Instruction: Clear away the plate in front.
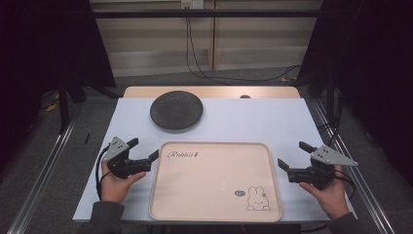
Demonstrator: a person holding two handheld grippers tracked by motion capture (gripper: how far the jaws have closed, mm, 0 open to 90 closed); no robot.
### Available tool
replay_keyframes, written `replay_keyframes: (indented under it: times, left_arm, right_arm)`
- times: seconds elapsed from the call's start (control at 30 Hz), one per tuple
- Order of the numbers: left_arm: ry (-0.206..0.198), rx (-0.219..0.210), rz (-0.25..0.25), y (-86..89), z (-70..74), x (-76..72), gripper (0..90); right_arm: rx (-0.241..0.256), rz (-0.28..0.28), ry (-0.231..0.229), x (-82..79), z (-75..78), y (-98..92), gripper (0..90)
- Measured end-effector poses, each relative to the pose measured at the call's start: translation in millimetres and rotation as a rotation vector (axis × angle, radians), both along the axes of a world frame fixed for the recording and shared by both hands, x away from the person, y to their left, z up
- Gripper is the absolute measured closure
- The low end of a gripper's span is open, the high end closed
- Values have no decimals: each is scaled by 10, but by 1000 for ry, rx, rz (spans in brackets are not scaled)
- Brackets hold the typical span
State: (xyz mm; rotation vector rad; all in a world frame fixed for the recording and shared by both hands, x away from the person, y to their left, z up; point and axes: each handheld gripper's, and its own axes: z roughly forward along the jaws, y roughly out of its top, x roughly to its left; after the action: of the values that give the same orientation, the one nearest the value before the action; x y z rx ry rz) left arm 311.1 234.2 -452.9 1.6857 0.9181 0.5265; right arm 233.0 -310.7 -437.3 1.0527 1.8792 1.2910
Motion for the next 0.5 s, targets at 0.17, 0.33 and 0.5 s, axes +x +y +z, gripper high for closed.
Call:
replay_keyframes:
  times: [0.17, 0.33, 0.5]
  left_arm:
    - [15, -3, 16, 6, -7, 27, 74]
    - [23, -1, 25, 2, -6, 36, 75]
    - [39, -18, 43, 23, -1, 87, 78]
  right_arm:
    - [3, 5, -7, -6, -4, 6, 37]
    - [-1, 10, -1, -8, -6, 2, 34]
    - [0, 10, -4, -8, -6, 6, 34]
